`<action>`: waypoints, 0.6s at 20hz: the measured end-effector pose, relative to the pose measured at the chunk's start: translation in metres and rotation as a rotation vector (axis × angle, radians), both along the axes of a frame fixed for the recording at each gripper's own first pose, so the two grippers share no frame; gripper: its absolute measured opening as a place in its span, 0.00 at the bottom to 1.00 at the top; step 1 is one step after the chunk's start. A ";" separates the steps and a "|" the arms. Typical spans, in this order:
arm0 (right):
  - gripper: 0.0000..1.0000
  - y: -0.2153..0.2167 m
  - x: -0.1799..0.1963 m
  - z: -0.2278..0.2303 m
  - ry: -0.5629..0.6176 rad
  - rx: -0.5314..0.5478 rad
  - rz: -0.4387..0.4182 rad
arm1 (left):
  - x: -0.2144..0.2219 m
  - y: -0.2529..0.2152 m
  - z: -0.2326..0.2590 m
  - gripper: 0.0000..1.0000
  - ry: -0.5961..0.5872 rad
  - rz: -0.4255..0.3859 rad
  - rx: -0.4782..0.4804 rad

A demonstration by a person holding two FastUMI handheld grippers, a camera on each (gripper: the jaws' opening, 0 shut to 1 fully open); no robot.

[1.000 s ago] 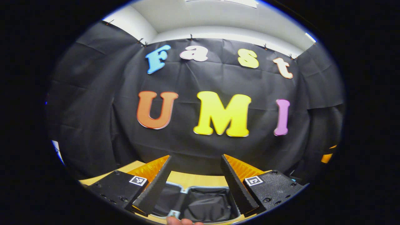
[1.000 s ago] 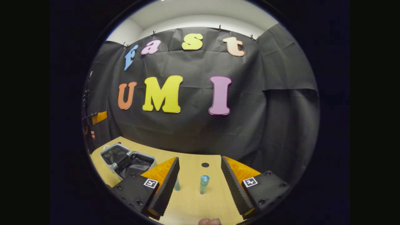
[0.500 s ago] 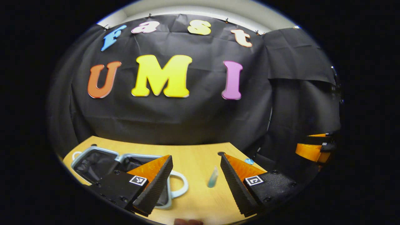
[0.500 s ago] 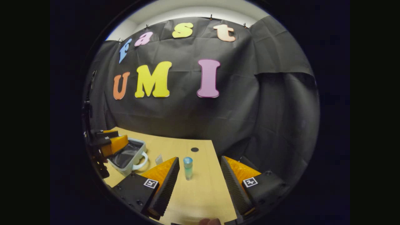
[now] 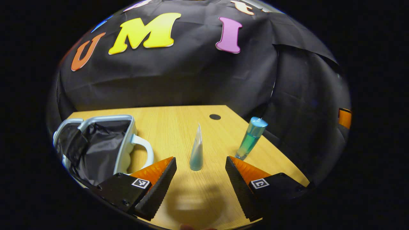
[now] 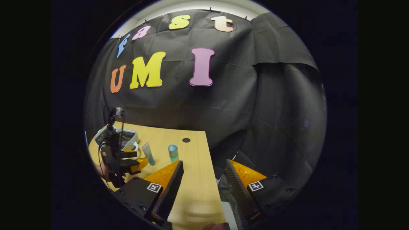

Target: First open the suitcase, pack the skin care products into it, and then close the suitcase.

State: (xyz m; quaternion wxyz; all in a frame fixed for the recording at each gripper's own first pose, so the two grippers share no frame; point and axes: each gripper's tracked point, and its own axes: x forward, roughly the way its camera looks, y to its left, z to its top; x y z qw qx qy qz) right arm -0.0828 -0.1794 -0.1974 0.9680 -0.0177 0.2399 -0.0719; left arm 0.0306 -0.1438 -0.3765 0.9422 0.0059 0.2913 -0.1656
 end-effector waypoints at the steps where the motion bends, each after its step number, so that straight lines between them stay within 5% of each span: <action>1: 0.80 -0.003 -0.003 -0.005 0.016 0.000 0.001 | 0.008 -0.002 -0.008 0.99 0.002 0.007 0.010; 8: 0.80 -0.015 0.000 -0.019 0.054 0.011 -0.009 | 0.040 -0.011 -0.052 0.94 0.063 0.016 0.046; 12: 0.80 -0.010 0.014 -0.025 0.052 0.027 0.005 | 0.044 -0.005 -0.062 0.62 0.082 0.030 0.089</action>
